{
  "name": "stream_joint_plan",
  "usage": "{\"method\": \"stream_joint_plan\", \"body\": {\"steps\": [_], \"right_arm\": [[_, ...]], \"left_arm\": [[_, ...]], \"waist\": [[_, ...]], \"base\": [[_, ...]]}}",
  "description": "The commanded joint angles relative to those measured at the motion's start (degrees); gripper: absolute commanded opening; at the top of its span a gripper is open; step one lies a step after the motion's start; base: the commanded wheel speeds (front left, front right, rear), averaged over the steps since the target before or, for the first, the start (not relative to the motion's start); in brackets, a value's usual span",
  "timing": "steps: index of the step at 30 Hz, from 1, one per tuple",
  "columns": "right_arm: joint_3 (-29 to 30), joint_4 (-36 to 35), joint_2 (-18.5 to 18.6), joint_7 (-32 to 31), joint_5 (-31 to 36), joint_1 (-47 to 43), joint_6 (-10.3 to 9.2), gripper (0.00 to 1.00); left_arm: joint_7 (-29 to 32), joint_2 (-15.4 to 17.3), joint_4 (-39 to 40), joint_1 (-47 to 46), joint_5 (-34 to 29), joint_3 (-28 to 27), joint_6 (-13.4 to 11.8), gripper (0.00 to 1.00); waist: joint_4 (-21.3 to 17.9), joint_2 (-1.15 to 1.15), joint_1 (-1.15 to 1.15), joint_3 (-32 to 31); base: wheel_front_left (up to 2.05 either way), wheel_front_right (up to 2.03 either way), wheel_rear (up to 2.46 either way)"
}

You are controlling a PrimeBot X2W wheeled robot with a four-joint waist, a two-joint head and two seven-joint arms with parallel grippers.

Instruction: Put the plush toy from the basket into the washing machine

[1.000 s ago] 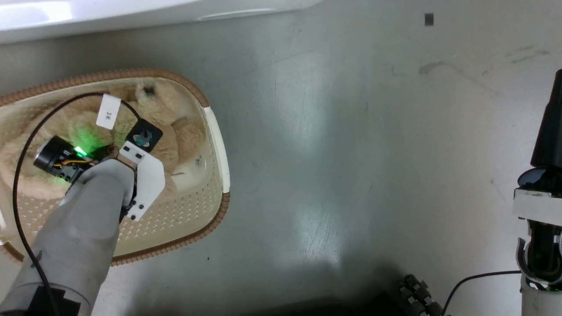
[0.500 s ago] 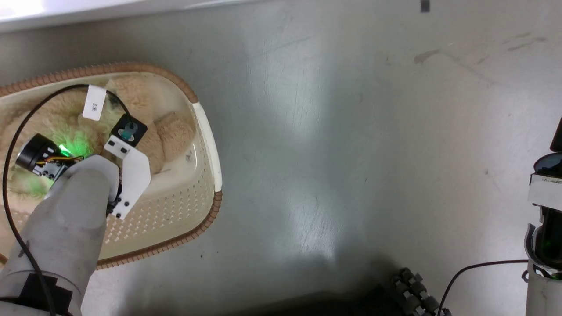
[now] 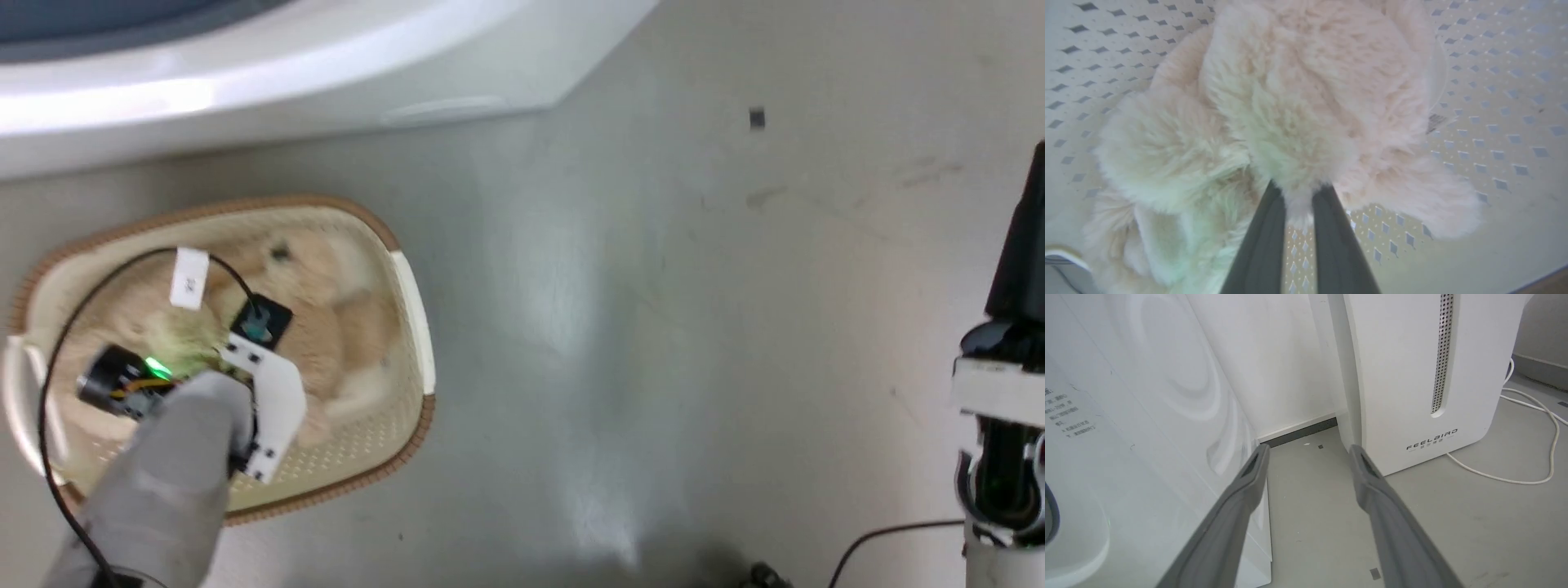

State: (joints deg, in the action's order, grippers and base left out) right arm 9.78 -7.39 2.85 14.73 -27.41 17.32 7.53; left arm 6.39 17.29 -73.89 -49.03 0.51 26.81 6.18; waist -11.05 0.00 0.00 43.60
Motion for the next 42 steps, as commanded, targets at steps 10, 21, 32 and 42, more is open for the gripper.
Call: {"method": "stream_joint_plan", "body": {"steps": [10,21,32,42], "right_arm": [[-0.1,1.8,0.0,0.3,3.0,-5.8,-0.04,1.00],[-0.1,3.1,0.0,0.3,5.0,-12.4,-0.04,1.00],[-0.9,3.8,0.0,0.3,6.4,-18.0,-0.04,1.00],[-0.5,4.3,0.0,0.3,6.9,-21.8,-0.04,1.00]], "left_arm": [[-3.8,-4.1,-0.1,4.2,3.8,1.0,1.2,0.00],[-10.3,-7.0,0.5,9.7,9.8,2.8,1.3,0.00],[-17.9,-7.8,3.3,14.4,15.9,3.5,1.3,0.00],[-21.2,-7.1,11.2,16.2,18.2,2.2,0.3,0.00]], "waist": [[5.5,0.00,0.00,-14.0],[10.1,0.00,0.00,-25.5],[13.2,0.00,0.00,-34.4],[15.7,0.00,0.00,-39.4]], "base": [[0.00,0.00,0.00],[0.00,0.00,0.00],[0.00,0.00,0.00],[0.00,0.00,0.00]]}}
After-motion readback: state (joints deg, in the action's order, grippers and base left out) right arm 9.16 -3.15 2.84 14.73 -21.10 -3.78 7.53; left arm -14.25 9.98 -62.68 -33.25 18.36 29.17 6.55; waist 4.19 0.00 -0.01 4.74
